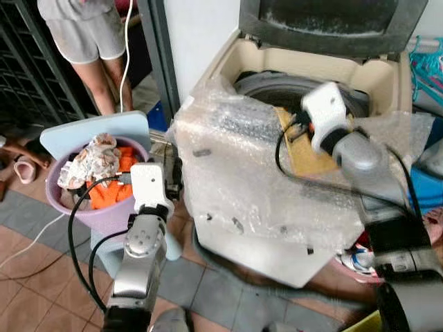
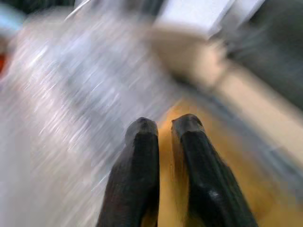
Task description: Clothes washing
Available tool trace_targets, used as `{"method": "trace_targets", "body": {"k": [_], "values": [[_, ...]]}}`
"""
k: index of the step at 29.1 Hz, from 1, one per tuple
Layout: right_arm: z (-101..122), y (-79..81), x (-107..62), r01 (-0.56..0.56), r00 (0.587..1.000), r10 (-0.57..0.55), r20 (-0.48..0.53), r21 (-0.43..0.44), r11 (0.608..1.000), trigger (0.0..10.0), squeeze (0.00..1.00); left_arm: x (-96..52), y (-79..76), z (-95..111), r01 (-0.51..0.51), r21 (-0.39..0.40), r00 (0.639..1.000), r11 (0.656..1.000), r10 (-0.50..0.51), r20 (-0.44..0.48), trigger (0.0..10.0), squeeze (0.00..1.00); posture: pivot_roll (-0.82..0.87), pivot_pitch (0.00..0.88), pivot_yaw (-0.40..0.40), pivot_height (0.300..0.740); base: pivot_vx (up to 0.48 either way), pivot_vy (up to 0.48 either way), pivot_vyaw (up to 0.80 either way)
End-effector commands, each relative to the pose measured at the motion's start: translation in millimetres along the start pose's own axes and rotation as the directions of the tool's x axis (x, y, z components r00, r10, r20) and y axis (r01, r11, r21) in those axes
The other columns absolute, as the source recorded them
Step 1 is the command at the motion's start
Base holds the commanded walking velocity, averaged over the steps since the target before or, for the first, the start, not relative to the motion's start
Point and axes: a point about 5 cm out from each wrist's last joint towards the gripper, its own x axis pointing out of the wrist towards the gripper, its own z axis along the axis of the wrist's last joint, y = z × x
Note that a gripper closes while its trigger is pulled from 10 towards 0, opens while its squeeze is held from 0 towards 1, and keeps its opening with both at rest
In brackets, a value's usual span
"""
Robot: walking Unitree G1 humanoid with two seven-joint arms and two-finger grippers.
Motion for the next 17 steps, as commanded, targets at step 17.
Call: {"method": "trace_targets", "body": {"k": [17], "values": [[0.8,-15.4,-5.4,0.113,0.992,-0.124,-0.032,-0.240,0.964,10.0,1.00,0.9,3.3,6.2,0.002,0.015,1.000,1.000,-0.002,0.012,10.0,0.00,-0.07,0.000,0.067,0.740,0.000,0.000,0.00]]}}
